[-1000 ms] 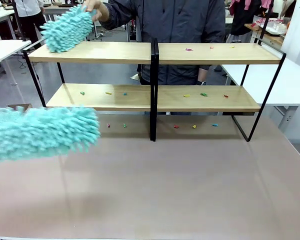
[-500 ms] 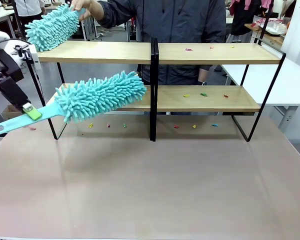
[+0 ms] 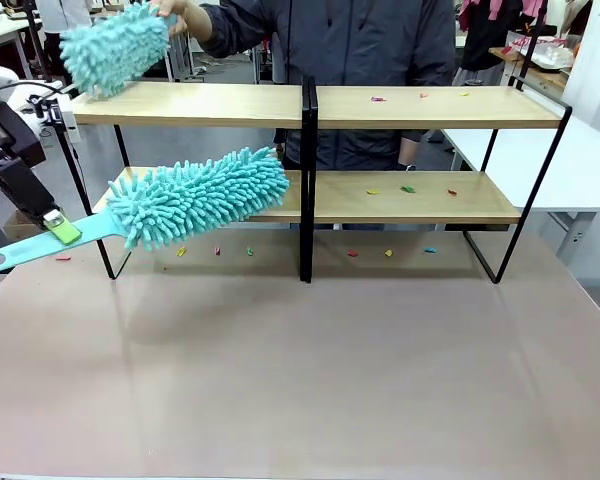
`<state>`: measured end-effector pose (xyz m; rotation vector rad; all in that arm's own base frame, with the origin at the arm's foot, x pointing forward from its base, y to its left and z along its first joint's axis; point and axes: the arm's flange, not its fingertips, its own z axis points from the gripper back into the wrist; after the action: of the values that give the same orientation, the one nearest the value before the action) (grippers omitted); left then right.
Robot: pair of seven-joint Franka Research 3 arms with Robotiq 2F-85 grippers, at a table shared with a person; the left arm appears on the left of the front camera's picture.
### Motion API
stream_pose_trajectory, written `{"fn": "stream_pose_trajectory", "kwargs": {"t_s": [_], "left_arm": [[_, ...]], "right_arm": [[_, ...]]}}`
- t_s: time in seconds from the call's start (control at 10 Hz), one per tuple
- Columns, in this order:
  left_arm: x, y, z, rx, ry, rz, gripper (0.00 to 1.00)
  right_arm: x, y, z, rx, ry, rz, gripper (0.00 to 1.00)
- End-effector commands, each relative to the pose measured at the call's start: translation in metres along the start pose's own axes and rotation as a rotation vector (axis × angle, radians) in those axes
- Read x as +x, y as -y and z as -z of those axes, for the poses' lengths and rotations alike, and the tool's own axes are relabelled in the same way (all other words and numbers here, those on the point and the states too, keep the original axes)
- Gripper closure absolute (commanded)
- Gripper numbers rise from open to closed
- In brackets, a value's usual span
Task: Clean the shelves.
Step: Clean a randomly selected level of the Shelf with the Duster.
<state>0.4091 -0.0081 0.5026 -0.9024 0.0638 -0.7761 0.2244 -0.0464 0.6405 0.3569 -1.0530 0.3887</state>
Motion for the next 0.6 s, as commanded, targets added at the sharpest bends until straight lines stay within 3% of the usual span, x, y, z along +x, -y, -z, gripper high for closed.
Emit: {"fn": "stream_pose_trajectory", "kwargs": {"t_s": [0.0, 0.1, 0.2, 0.5], "left_arm": [[0.01, 0.008, 0.022, 0.12, 0.058, -0.143, 0.88], [0.016, 0.016, 0.037, 0.089, 0.123, -0.173, 0.88], [0.02, 0.024, 0.046, 0.156, 0.25, -0.266, 0.88], [0.026, 0.034, 0.061, 0.21, 0.365, -0.381, 0.88]], "right_arm": [[0.001, 0.0, 0.0, -0.001, 0.001, 0.0, 0.0], [0.001, 0.0, 0.0, -0.001, 0.001, 0.0, 0.0], [0.001, 0.0, 0.0, -0.001, 0.001, 0.0, 0.0], [0.001, 0.0, 0.0, -0.001, 0.001, 0.0, 0.0]]}}
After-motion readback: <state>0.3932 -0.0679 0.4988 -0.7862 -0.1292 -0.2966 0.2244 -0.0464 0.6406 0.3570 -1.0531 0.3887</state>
